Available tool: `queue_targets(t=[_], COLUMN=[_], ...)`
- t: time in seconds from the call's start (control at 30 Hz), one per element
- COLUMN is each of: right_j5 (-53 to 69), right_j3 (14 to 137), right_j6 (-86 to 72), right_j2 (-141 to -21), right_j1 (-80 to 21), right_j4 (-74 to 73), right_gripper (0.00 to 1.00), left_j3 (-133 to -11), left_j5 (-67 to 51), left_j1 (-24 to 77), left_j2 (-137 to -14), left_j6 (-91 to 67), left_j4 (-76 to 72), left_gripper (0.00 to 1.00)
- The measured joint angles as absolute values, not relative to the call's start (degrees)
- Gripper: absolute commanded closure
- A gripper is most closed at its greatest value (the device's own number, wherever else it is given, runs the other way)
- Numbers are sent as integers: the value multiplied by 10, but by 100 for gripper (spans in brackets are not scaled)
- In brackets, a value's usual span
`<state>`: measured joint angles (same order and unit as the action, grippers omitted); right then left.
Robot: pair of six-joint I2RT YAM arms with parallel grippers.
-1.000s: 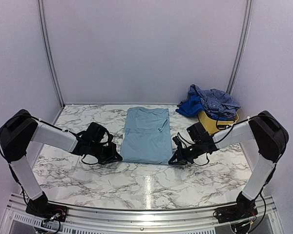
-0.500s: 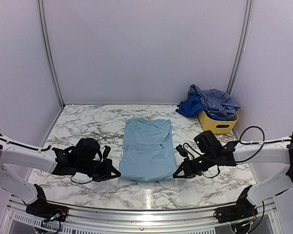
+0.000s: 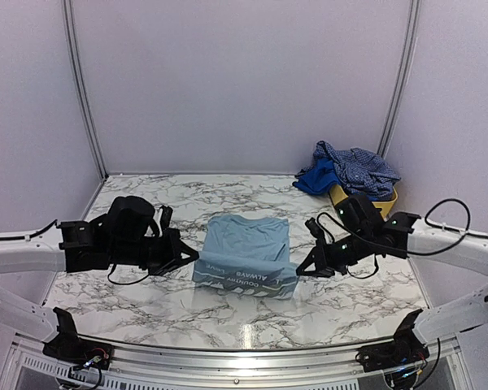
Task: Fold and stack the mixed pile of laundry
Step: Fold the 2/3-rectangle-folded T-shirt at the center of the board.
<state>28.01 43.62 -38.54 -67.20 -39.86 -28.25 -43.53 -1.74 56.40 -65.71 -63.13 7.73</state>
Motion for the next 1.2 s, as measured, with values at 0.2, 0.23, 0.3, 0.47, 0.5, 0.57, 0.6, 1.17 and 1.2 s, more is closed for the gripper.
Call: queue_targets(t=[0.2,0.23,0.3,0.47,0.5,0.57,0.6,1.17,1.2], right_j5=[282,283,284,276,275,275,277,305,305], right_j3=[595,621,668,736,738,740,740,716,727], right_j6=[-297,-282,-255,-205,-199,-190,-187,-172,-169], right_j2=[-839,-868,-928,-1062,-1082,-1121,-1135,-992,-1001], right_j1=[-303,-293,-280,-265,-264,-263,-263,-258,-257], right_j4=[-306,-307,-308,-302,-300,-296,-295,-326,-331], right_gripper=[100,100,100,100,100,100,100,100,100], left_j3=[-543,-562,-599,-683,-690,-692,-687,-659,-667], left_j5=[-42,-47,-58,-88,-92,-102,-106,-135,-135], left_j1=[459,443,415,377,375,375,375,372,369], left_j2=[-811,-838,-892,-1030,-1048,-1082,-1091,-966,-966], left_j6=[-559,-546,-521,-472,-466,-454,-450,-414,-410], left_j4=[85,87,89,89,88,88,88,105,108], left_gripper=[100,100,100,100,100,100,100,100,100])
